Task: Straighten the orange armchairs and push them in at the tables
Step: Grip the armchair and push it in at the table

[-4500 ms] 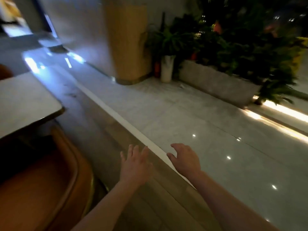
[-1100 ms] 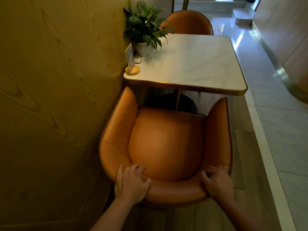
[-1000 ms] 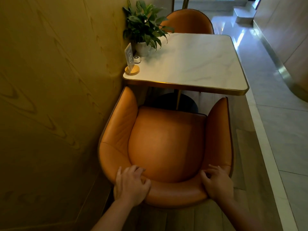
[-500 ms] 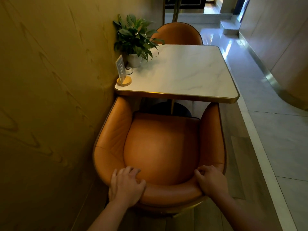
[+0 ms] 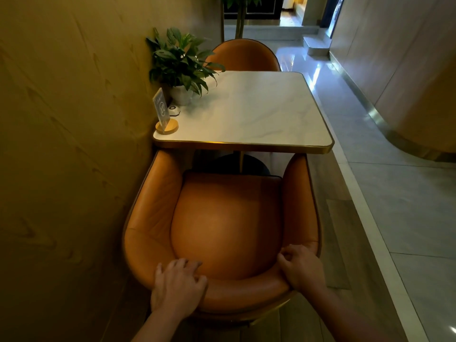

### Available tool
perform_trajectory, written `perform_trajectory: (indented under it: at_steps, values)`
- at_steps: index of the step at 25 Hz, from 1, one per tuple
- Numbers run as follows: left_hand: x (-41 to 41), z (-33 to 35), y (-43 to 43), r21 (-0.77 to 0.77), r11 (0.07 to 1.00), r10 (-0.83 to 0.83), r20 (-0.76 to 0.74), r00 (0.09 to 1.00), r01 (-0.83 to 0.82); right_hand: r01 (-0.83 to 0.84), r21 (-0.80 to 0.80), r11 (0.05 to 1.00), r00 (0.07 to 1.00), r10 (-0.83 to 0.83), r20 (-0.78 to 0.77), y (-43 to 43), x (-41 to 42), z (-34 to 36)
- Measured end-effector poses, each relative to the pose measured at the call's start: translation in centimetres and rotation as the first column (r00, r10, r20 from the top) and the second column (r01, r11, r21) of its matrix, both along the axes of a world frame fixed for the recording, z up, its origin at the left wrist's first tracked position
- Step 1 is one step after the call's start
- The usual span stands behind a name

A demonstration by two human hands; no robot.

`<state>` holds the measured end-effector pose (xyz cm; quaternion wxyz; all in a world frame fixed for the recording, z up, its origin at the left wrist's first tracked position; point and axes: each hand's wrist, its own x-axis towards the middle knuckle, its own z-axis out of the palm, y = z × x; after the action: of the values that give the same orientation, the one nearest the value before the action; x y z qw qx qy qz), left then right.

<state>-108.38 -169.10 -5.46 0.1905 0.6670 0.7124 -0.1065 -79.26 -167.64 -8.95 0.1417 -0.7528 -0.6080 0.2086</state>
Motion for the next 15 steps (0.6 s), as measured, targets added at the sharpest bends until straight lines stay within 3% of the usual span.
perform_trajectory:
  at_steps: [6, 15]
  values:
    - [0.2, 0.5, -0.5, -0.018, 1.0, -0.026, 0.004, 1.0, 0.026, 0.01, -0.013, 1.0, 0.999, -0.011, -0.04, -0.1, 0.1, -0.2]
    - [0.3, 0.5, 0.0, 0.032, 0.999, 0.002, 0.037, 0.999, -0.003, 0.111, 0.105, 0.988, 0.99, -0.101, -0.098, 0.4, 0.1, -0.7]
